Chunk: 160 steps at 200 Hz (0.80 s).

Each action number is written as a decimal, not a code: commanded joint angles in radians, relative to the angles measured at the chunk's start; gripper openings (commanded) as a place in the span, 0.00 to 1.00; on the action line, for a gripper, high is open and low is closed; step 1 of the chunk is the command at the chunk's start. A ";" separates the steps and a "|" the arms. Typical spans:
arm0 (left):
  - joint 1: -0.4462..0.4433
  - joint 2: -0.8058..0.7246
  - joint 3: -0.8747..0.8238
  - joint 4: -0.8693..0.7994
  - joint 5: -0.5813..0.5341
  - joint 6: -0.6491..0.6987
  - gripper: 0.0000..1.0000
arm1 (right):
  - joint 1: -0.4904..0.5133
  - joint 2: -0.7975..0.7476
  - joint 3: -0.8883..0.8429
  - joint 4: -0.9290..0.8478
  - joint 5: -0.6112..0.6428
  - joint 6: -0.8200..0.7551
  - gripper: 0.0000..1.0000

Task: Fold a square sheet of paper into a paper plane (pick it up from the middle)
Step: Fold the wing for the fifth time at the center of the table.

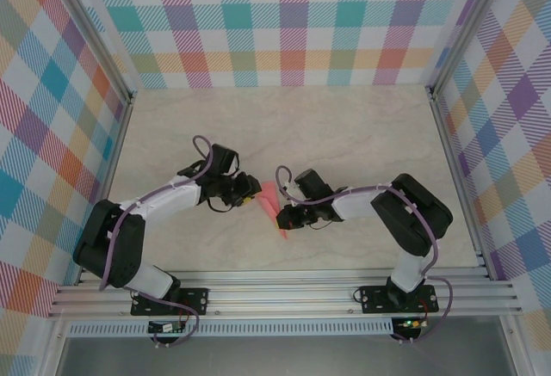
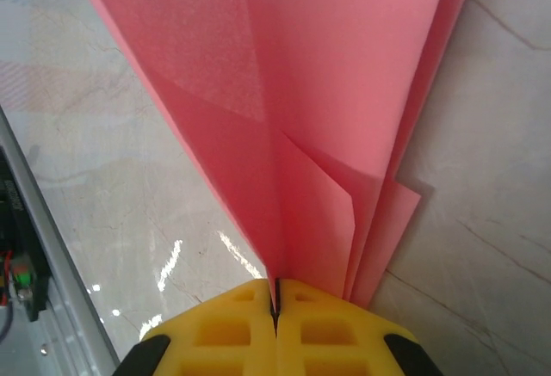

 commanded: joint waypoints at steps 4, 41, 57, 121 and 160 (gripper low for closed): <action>0.006 0.006 -0.072 0.249 0.119 -0.061 0.26 | 0.001 0.065 -0.026 -0.063 -0.008 0.035 0.03; -0.016 0.042 -0.100 0.359 0.150 -0.069 0.26 | -0.006 0.073 -0.029 -0.067 -0.012 0.049 0.03; -0.016 0.065 -0.109 0.401 0.157 -0.075 0.27 | -0.011 0.074 -0.031 -0.068 -0.014 0.059 0.03; -0.030 0.114 -0.110 0.426 0.158 -0.062 0.29 | -0.025 0.084 -0.049 -0.026 -0.045 0.112 0.03; -0.039 0.075 -0.190 0.521 0.155 -0.078 0.35 | -0.039 0.098 -0.058 -0.011 -0.073 0.140 0.02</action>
